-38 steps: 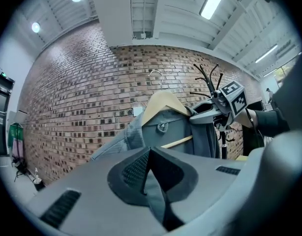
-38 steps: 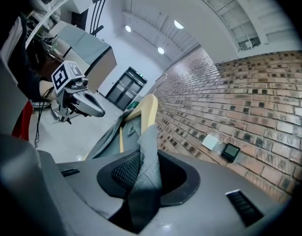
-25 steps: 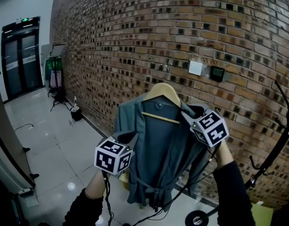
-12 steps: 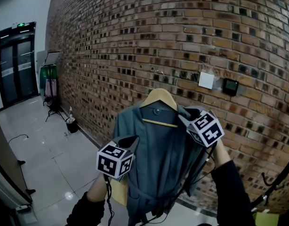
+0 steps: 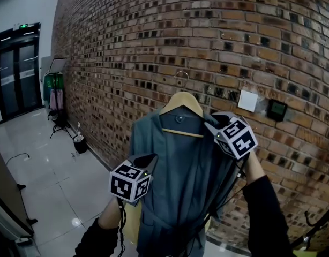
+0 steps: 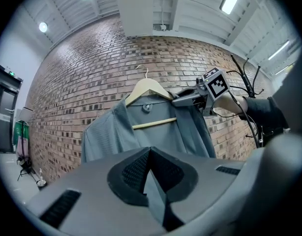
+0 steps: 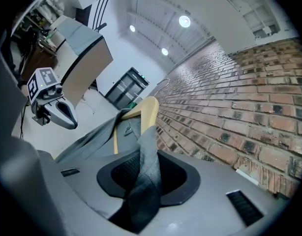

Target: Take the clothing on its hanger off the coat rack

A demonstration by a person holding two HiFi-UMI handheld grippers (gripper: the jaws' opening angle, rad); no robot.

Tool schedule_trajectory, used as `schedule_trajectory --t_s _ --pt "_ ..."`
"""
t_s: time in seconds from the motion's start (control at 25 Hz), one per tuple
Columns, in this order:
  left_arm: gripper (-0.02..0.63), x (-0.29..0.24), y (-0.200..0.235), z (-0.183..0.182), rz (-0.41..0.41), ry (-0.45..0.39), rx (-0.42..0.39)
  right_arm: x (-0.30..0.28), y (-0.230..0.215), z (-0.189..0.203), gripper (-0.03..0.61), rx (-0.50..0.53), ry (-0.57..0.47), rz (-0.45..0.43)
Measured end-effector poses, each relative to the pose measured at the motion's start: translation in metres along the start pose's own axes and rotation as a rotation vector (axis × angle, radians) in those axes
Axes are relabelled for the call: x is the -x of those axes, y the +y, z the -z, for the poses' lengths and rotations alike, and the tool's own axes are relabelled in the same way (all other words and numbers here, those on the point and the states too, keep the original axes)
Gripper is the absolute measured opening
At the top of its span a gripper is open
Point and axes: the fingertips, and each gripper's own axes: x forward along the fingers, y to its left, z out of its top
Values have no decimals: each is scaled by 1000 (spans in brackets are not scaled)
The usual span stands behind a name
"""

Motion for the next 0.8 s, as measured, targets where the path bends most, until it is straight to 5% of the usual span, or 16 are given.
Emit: schedule_trajectory --t_s 0.36,0.8 --pt "-9 -41 35 38 -67 55 58 -80 -5 38 84 -18 -26 -37" --pt "-9 -68 65 111 -100 143 140 -150 65 121 84 -102 19 -140"
